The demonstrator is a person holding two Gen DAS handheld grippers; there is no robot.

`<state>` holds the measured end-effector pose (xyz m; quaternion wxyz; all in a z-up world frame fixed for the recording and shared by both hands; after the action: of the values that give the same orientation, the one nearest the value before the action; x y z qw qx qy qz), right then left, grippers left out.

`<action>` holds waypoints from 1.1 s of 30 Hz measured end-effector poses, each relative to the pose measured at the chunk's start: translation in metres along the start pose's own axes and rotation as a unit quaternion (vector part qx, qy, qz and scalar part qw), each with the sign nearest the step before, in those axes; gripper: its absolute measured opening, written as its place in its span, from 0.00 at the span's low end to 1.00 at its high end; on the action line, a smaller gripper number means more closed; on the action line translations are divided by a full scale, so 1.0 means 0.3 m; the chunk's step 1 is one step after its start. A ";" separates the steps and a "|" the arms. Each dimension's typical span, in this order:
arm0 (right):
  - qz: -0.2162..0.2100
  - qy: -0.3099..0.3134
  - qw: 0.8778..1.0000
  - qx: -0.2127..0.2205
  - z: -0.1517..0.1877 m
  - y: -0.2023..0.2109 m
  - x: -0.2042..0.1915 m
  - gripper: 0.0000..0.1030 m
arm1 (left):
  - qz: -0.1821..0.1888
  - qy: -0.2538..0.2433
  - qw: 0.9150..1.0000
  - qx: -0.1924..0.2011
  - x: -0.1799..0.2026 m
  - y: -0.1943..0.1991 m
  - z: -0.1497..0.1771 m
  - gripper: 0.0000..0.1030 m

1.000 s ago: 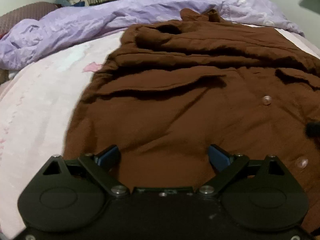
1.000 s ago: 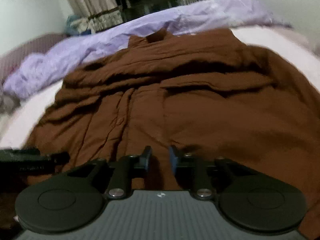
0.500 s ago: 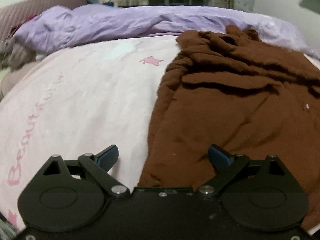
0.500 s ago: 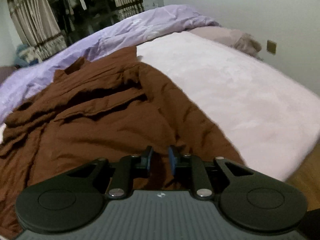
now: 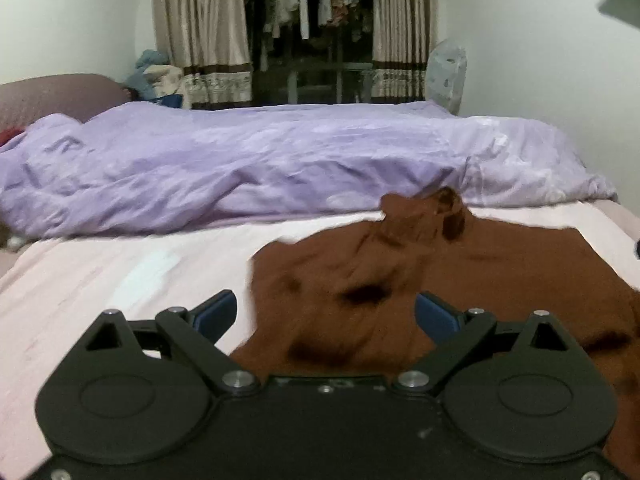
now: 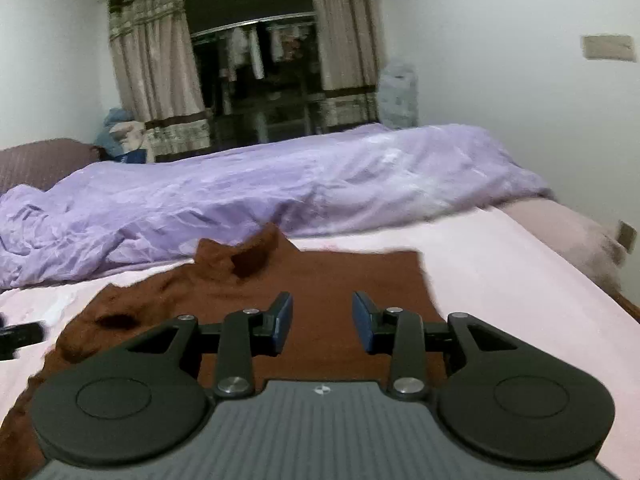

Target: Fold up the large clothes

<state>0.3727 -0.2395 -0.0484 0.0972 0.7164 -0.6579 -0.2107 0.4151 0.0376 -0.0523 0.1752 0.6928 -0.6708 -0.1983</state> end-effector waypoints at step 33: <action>0.115 -0.024 0.990 -0.077 0.108 -0.399 0.262 0.57 | 0.006 0.005 1.000 -0.027 -0.093 -0.471 0.018 1.00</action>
<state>0.4704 -0.2985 -0.1409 0.1598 0.6216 -0.7196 -0.2649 0.5333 0.0710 -0.1277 0.1988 0.6845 -0.6686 -0.2118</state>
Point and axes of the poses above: each gripper's, at about its wrist camera, not at the fingertips, and y roughly against the way its jaws point, x to its right, z to its underside, the point moved 2 cm from there along -y, roughly the way its jaws point, and after that the axes turned 4 degrees about -x, right-handed, at the moved point
